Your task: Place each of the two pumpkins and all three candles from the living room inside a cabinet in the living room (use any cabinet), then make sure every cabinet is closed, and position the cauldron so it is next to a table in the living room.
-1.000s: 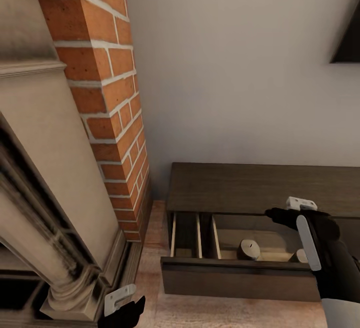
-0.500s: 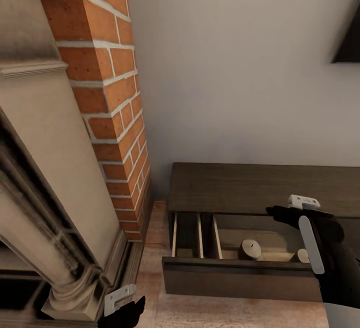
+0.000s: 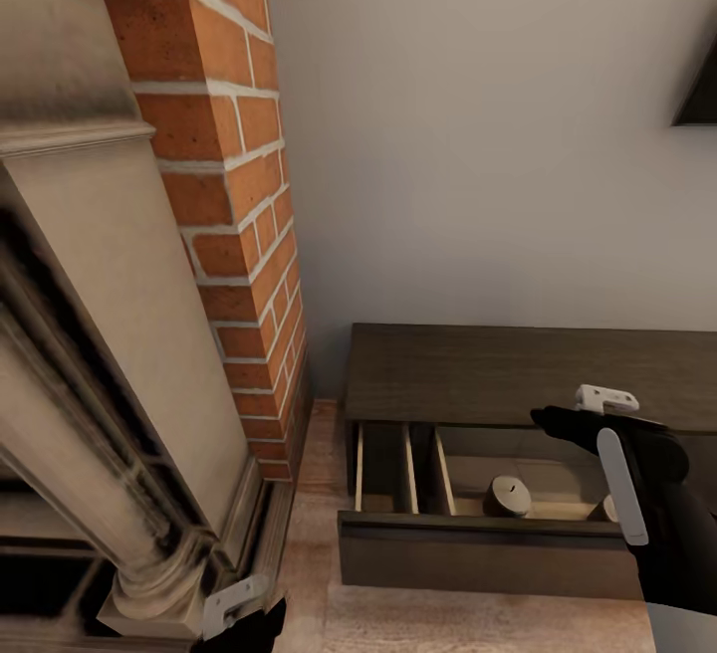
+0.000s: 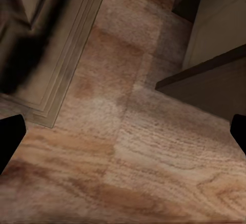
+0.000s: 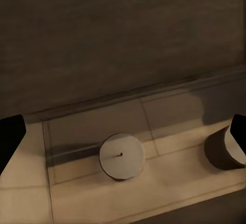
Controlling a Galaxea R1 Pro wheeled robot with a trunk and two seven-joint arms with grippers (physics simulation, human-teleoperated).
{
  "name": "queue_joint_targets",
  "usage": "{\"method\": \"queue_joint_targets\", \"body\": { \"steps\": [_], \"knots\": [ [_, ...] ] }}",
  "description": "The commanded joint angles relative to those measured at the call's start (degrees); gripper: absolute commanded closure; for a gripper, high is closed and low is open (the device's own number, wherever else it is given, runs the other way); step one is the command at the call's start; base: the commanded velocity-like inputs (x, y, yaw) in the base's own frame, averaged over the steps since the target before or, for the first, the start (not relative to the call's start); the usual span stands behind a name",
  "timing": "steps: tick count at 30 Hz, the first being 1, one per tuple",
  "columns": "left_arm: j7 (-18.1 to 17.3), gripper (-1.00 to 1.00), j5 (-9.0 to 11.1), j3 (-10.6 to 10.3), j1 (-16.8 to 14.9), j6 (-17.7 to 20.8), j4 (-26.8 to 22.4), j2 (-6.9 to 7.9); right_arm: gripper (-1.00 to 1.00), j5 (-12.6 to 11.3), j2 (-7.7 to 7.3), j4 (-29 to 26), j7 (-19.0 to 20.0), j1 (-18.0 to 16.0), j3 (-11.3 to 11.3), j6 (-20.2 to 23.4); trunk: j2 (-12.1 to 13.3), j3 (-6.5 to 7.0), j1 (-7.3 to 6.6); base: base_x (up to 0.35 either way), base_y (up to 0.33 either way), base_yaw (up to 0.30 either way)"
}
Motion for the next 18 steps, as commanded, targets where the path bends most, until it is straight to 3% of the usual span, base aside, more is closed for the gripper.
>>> {"method": "queue_joint_targets", "body": {
  "steps": [1,5,9,13,18],
  "knots": [
    [-0.06,-1.0,-0.03,0.39,1.37,-0.19,-0.29,0.36,-1.0,0.01,-0.02,-0.12,0.0,0.0,-0.05,0.0,0.0,0.0,0.0,0.0,0.002,-0.017],
    [-0.27,-1.0,0.06,3.32,4.65,-0.56,-0.65,1.73,-1.0,-0.59,-0.1,-0.35,0.0,0.0,-0.27,0.0,0.0,0.0,0.0,0.0,0.001,-0.01],
    [-0.4,-1.0,0.32,6.41,7.11,-0.99,-0.66,2.28,-1.0,-3.59,-0.17,-0.5,0.0,0.0,-2.42,0.0,0.0,0.0,0.0,0.0,0.0,-0.003],
    [-0.38,-1.0,0.21,7.9,8.06,-1.83,-0.48,2.4,-1.0,-5.82,-0.21,-0.5,-0.07,0.13,-3.67,0.0,0.0,0.0,0.0,-0.051,0.104,0.0],
    [-0.46,-1.0,0.42,8.3,8.14,-1.97,0.05,2.4,-1.0,-6.35,0.26,-0.78,-0.06,0.35,-3.85,0.0,0.0,0.0,0.0,-0.059,0.296,0.0]
  ]
}}
